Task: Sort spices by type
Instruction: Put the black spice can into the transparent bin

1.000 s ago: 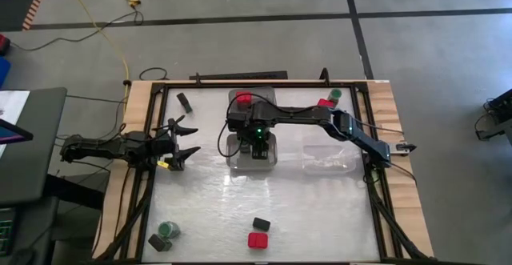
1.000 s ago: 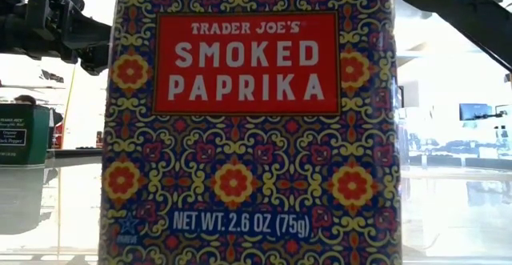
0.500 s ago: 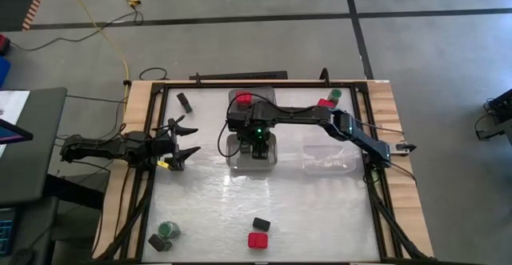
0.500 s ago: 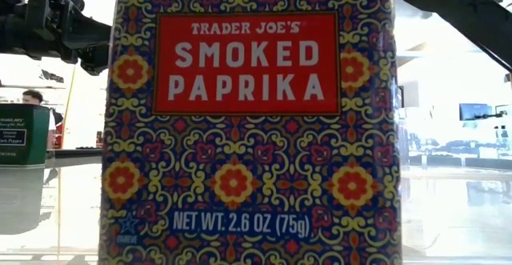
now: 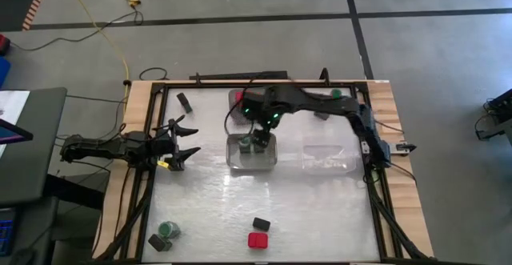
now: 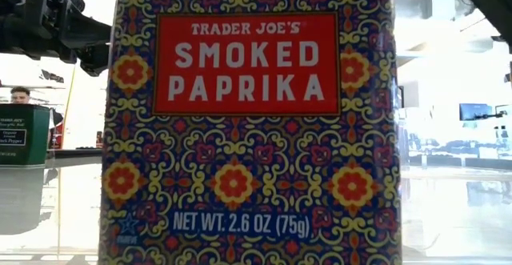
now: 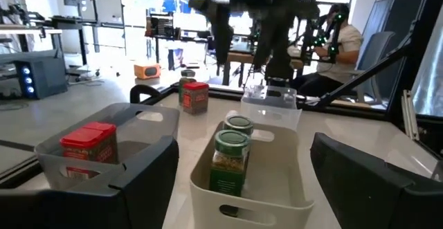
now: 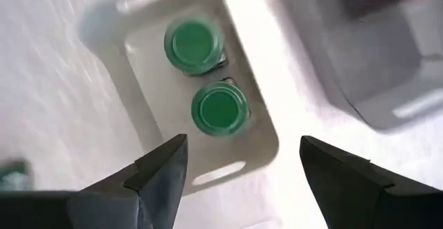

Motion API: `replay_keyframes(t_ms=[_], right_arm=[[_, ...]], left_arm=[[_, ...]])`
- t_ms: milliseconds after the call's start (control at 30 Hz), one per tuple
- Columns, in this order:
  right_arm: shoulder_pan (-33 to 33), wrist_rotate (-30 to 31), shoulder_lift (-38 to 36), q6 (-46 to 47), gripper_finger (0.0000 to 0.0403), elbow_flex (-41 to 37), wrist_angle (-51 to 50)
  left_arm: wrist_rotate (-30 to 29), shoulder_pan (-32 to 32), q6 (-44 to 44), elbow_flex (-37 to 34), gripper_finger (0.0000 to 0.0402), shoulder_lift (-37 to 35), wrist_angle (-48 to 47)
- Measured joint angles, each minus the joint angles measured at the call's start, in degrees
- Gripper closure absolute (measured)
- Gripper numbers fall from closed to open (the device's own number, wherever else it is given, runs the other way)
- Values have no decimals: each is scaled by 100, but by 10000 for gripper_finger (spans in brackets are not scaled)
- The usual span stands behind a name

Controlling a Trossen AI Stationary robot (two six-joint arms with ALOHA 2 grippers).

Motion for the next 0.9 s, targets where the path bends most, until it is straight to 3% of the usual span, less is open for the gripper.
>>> replay_keyframes(t_ms=[200, 333, 467, 733, 900], right_arm=[[622, 1069, -750, 1338, 98, -552, -44], [1212, 1136, -1125, 2333, 98, -1139, 69], [1874, 1448, -1343, 3551, 98, -1698, 100], [3149, 1710, -1643, 5764, 98, -2714, 446], [3668, 2027, -1666, 6570, 98, -3234, 740]], left_arm=[[20, 0, 26, 600, 86, 3, -958], [23, 0, 65, 1059, 86, 95, -1813], [32, 0, 44, 1430, 86, 356, -2025], [263, -2, 121, 2434, 86, 1677, -2537], [641, -69, 178, 3098, 86, 2748, -2663]])
